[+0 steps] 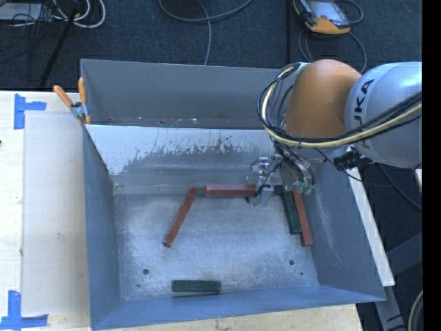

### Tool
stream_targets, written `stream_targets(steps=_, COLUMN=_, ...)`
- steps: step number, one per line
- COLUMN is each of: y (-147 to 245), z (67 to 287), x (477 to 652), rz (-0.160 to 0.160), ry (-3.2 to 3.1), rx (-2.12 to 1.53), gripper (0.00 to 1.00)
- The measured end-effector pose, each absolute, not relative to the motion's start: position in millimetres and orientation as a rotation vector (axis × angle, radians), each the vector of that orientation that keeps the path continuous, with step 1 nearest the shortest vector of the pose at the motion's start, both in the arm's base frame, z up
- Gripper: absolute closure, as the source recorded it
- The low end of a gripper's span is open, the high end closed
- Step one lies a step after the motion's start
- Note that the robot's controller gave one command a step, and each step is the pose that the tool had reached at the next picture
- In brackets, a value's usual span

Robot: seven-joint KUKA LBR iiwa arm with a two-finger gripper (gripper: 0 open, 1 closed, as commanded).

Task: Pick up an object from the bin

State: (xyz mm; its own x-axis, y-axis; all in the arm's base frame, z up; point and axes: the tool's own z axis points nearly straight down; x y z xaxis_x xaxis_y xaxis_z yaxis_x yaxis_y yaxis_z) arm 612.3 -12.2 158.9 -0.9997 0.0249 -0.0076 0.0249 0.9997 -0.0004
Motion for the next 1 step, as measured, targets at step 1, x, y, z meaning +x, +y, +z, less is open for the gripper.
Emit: stream_targets(steps=1, y=-19.8, z=222.1, x=614.3, rz=0.000, ry=3.132, rx=0.061, gripper=1.00)
